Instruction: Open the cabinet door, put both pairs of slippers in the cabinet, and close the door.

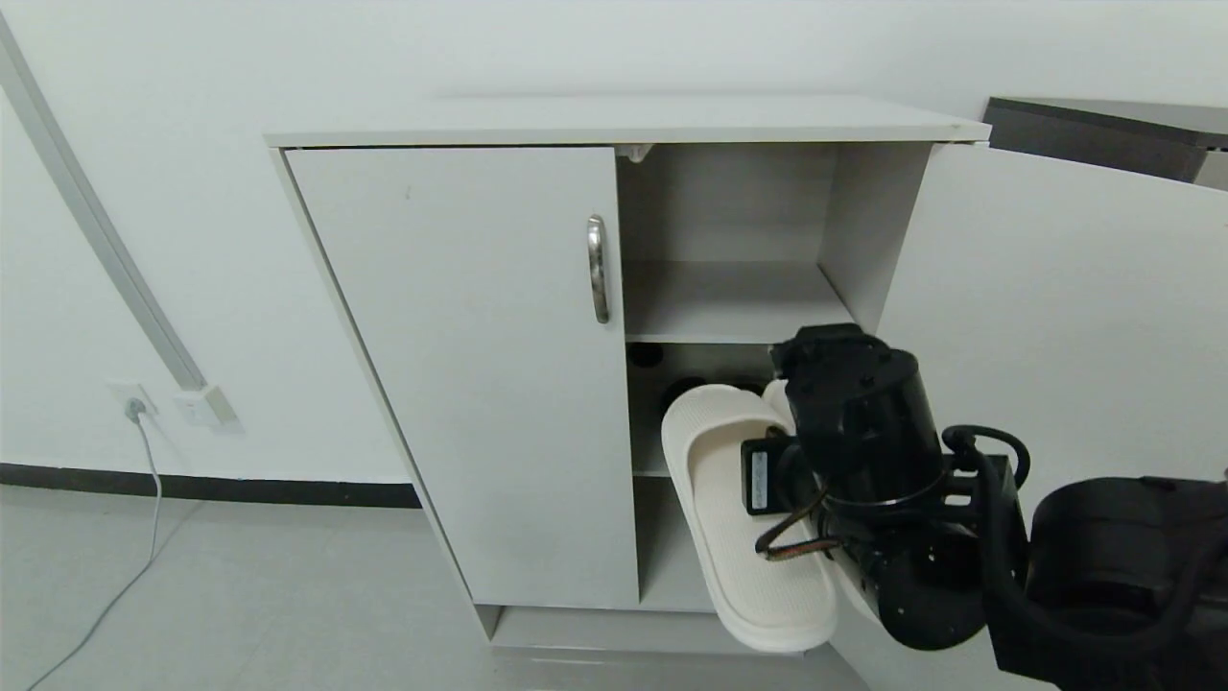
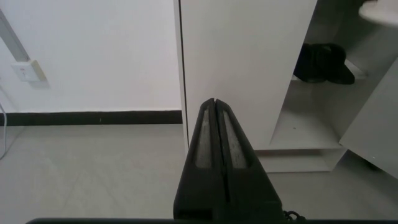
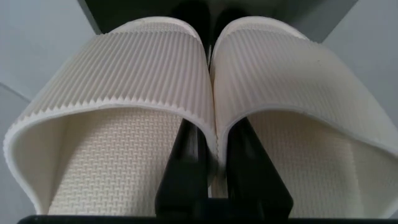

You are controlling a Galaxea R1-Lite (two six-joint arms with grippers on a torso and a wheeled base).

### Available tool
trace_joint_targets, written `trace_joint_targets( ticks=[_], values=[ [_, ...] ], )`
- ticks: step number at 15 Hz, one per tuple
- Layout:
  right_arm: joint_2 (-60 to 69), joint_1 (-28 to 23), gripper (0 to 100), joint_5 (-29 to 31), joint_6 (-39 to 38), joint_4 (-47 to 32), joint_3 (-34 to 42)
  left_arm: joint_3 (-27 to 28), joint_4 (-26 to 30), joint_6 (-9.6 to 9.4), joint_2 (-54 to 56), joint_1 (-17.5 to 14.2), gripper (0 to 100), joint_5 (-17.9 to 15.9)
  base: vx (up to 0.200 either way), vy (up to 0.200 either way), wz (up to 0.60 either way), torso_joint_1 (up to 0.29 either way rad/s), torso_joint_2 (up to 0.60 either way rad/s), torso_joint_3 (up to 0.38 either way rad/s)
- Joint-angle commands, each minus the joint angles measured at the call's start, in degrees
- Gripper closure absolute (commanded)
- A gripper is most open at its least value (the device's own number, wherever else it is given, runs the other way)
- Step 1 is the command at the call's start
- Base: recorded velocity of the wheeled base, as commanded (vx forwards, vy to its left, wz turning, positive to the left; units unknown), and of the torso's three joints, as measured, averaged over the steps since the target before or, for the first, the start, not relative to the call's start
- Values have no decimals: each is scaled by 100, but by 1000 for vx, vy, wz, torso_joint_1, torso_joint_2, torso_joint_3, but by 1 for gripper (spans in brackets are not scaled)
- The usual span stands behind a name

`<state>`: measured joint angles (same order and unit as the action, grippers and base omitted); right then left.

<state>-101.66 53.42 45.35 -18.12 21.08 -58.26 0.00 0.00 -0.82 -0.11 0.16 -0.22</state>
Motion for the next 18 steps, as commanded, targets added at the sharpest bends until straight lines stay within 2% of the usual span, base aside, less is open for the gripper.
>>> trace_joint_targets(
  ticks=[1, 3, 6, 15, 18],
  values=[
    [23, 46, 100, 79, 1, -201, -608, 0, 0, 3, 2, -7, 100, -4, 0, 0, 0, 0, 0, 0],
    [-12, 37, 100, 79, 71, -473, -863, 0, 0, 3, 2, 2, 100, -4, 0, 0, 0, 0, 0, 0],
    [-179, 19, 100, 88, 142, -482, -1153, 0, 0, 3, 2, -7, 100, -4, 0, 0, 0, 0, 0, 0],
    [-320, -86, 100, 88, 133, -482, -1170, 0, 0, 3, 2, -7, 100, -4, 0, 0, 0, 0, 0, 0],
    [-311, -121, 100, 88, 150, -482, -1179, 0, 0, 3, 2, -7, 100, -4, 200, 0, 0, -2, 1, 1]
  ],
)
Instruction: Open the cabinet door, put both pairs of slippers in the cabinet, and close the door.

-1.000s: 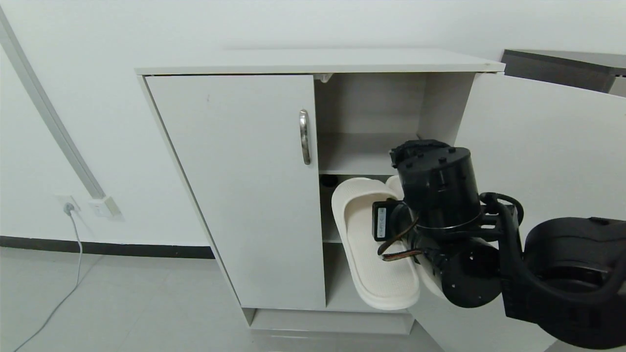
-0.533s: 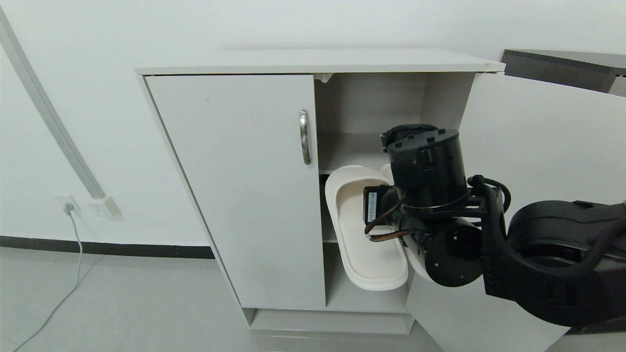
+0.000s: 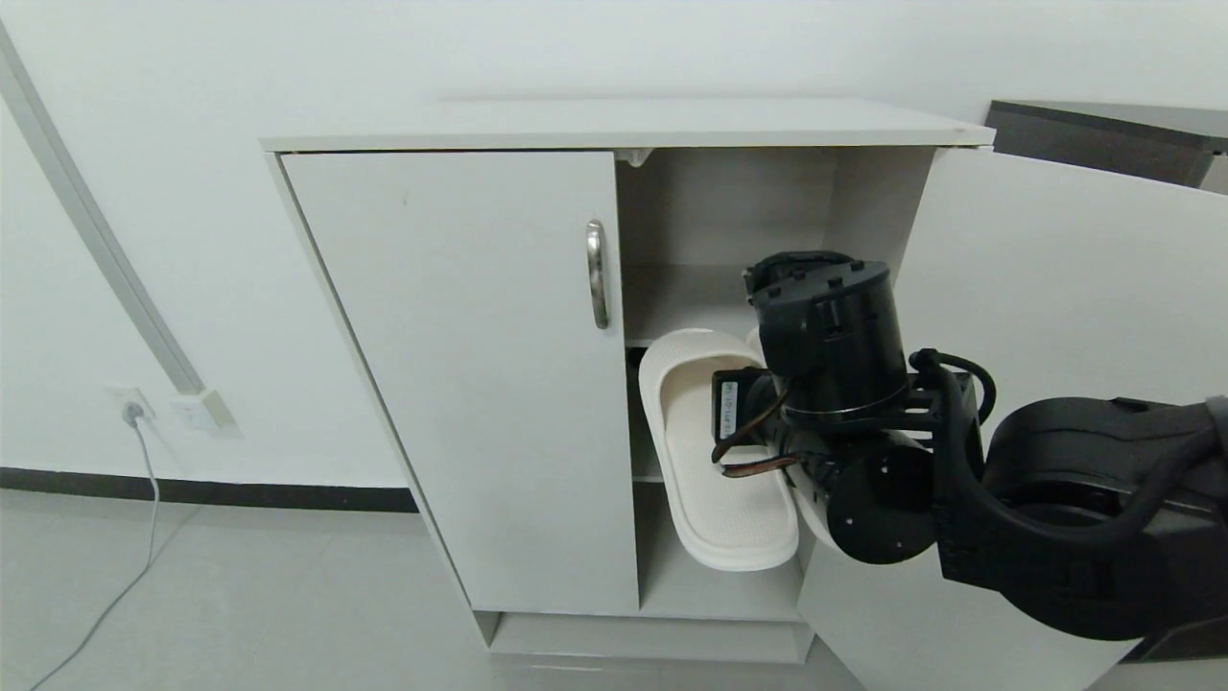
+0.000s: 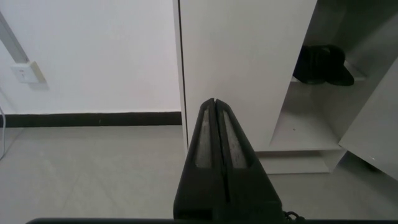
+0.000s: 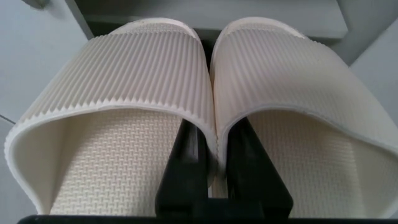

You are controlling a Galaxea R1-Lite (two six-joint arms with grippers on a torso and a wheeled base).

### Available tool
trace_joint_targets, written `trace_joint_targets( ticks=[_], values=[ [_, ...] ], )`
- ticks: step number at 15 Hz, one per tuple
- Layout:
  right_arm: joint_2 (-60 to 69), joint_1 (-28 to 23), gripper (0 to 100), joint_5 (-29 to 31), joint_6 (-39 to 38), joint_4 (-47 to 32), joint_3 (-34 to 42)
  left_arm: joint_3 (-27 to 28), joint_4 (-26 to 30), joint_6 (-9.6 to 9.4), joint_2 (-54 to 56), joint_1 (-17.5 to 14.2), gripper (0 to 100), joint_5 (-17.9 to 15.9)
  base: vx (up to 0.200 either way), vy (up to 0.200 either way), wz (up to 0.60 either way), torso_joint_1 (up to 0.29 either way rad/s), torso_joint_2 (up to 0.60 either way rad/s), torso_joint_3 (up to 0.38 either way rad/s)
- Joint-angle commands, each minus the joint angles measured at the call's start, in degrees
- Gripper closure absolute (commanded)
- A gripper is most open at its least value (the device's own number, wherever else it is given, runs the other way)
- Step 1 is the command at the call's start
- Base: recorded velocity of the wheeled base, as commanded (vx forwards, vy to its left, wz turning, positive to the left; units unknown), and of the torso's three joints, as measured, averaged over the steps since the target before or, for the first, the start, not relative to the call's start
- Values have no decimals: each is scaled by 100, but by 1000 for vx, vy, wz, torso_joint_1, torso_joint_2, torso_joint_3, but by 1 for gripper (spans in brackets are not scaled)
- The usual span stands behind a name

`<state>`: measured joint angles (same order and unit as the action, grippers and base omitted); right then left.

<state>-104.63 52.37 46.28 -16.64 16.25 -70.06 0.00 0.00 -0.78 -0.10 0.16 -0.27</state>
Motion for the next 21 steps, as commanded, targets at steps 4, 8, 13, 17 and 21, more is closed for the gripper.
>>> trace_joint_targets(
  ticks=[4, 8, 13, 17, 21],
  values=[
    [-13, -78, 100, 4, 3, 1, 1, 0, 0, -1, 1, 2, 100, 0, 200, 0, 0, 4, 4, 2],
    [-57, -104, 100, -5, 3, 10, -8, 0, 0, -1, 1, 2, 100, 0, 150, 0, 0, 3, 4, 3],
    [-110, -122, 100, -13, 12, 27, -34, 0, 0, -1, 1, 2, 100, 0, 0, 0, 0, 0, 0, 0],
    [-532, -447, 100, -57, 12, 1, -535, 0, 0, -1, 1, -7, 100, 0, 0, 0, 0, 0, 0, 0],
    [-998, -834, 100, -286, 214, -43, -1177, 0, 0, -1, 1, 2, 100, 9, 0, 0, 0, 0, 0, 0]
  ],
)
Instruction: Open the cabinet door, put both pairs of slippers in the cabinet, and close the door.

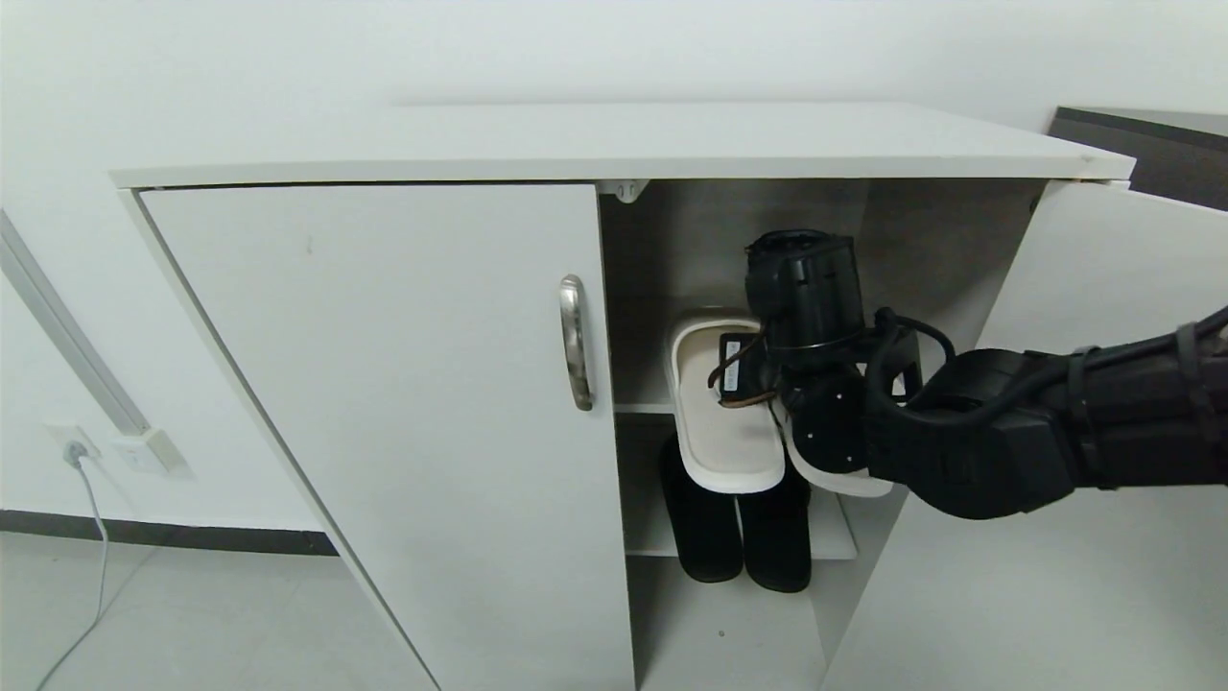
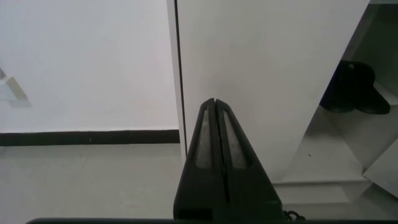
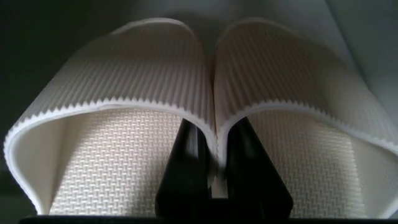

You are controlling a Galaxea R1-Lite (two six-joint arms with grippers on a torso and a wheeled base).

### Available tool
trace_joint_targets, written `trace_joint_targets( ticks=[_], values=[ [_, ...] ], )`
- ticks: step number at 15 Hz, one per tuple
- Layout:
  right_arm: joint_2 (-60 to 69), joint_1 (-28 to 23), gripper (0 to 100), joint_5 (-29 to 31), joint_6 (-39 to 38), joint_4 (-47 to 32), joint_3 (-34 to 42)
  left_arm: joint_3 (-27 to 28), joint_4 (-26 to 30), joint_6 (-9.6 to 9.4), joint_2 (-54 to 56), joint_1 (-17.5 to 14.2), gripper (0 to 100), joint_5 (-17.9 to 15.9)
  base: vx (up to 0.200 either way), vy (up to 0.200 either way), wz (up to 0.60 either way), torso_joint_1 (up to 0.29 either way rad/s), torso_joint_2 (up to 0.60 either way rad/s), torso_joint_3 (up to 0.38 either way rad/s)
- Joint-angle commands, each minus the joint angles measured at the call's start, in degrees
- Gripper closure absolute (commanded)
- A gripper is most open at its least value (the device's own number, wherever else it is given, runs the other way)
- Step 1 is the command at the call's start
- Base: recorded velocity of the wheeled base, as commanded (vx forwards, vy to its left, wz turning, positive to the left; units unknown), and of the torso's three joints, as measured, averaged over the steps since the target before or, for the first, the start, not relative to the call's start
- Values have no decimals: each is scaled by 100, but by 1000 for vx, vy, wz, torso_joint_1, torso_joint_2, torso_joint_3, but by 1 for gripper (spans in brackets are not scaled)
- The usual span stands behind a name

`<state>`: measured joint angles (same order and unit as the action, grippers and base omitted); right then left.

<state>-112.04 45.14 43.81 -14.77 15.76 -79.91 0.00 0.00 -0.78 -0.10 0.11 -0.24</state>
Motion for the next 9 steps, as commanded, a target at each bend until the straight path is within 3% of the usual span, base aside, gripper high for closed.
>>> trace_joint_targets(
  ticks=[1, 9],
  values=[
    [-371, -181, 100, -40, 36, -12, -376, 0, 0, -1, 1, 7, 100, -2, 0, 0, 0, 0, 0, 0],
    [-661, -322, 100, -75, 62, -706, -1378, 0, 0, 8, 1, 7, 100, 7, 0, 0, 0, 0, 0, 0]
  ],
)
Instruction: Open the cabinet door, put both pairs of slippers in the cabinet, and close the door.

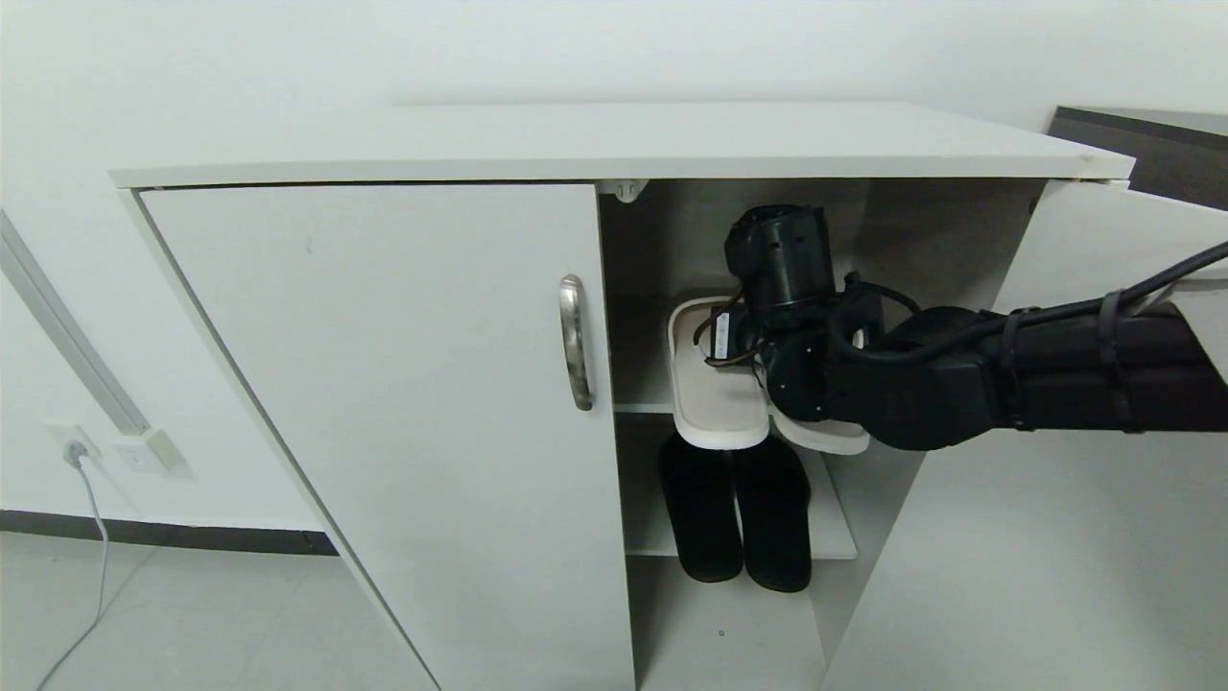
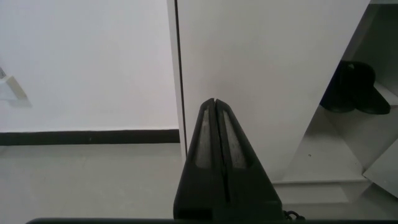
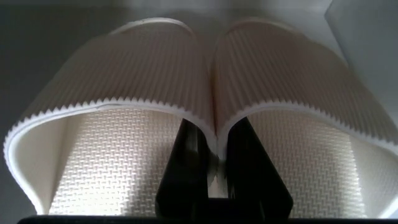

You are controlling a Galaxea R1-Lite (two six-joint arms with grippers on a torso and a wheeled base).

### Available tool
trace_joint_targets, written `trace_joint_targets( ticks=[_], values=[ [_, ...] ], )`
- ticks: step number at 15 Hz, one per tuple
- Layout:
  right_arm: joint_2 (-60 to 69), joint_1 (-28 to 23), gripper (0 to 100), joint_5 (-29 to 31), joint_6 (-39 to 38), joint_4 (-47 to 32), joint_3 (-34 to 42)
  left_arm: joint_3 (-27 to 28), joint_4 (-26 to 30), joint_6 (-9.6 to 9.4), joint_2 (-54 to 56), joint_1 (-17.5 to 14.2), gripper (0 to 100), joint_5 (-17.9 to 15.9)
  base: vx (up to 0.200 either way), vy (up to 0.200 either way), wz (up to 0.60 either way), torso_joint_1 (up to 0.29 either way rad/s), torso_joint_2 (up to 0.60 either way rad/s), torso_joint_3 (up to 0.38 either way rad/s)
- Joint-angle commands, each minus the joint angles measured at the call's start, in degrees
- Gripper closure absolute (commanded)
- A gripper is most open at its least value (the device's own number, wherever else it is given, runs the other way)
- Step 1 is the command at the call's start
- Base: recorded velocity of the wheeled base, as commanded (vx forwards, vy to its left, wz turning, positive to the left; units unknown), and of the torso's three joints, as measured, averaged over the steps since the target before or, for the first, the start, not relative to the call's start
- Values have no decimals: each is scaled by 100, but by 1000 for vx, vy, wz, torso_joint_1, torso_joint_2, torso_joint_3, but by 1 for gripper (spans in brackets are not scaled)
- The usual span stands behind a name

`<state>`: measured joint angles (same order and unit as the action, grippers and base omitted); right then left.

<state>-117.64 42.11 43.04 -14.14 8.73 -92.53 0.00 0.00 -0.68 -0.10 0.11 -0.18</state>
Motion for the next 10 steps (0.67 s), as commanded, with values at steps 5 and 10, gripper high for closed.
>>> trace_joint_targets(
  ticks=[5, 10],
  values=[
    [-356, -133, 100, 2, -1, -196, -512, 0, 0, -2, 1, 7, 100, 1, 0, 0, 0, 0, 0, 0],
    [-400, -133, 100, 2, -19, -187, -503, 0, 0, -2, 1, 7, 100, 1, 0, 0, 0, 0, 0, 0]
  ],
)
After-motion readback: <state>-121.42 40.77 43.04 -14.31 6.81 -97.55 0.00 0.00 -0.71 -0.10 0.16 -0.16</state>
